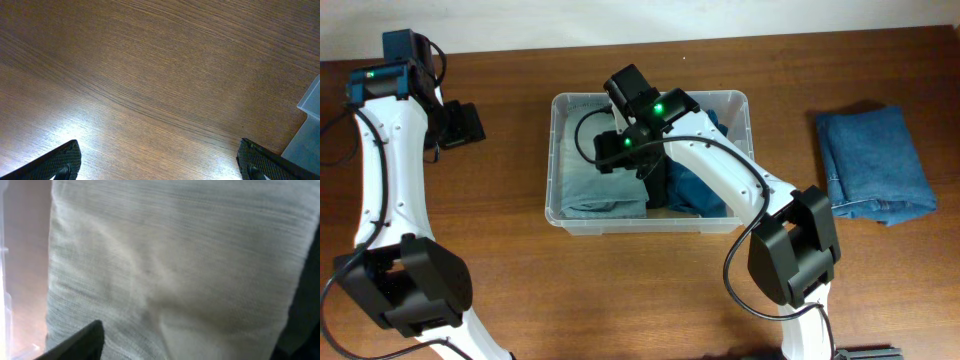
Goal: Pack container
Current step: 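Lower the jeans into the container's left side with the right gripper, then release the jeans and press them flat with the right gripper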
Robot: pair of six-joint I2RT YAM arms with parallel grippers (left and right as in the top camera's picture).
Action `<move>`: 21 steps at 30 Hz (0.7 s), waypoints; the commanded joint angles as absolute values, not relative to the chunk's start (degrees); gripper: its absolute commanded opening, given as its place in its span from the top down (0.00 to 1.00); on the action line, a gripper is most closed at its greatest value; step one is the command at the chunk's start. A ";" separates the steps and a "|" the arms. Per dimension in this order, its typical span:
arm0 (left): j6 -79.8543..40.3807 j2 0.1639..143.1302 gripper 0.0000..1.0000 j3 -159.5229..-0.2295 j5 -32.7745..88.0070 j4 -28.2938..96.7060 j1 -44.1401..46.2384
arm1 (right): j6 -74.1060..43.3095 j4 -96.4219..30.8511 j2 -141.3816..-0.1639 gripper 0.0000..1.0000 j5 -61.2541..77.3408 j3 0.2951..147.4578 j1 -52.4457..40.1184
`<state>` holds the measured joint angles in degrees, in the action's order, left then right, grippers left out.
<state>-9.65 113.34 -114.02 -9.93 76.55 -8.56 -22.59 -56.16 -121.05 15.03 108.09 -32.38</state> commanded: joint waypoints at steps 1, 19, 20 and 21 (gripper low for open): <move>-9.52 111.94 0.01 -114.78 -10.35 76.58 -8.69 | -19.77 -56.55 -120.27 0.24 14.04 107.94 -31.07; -9.52 111.94 0.01 -114.78 -10.37 76.58 -8.64 | -15.20 -72.86 -117.19 0.69 12.12 123.48 -25.08; -9.52 111.94 0.01 -114.78 -10.35 76.58 -8.64 | -15.16 -73.45 -117.34 0.82 12.12 123.37 -25.63; -9.52 111.94 0.00 -114.78 -10.37 76.58 -8.64 | -14.92 -73.82 -117.49 0.94 12.14 123.33 -26.04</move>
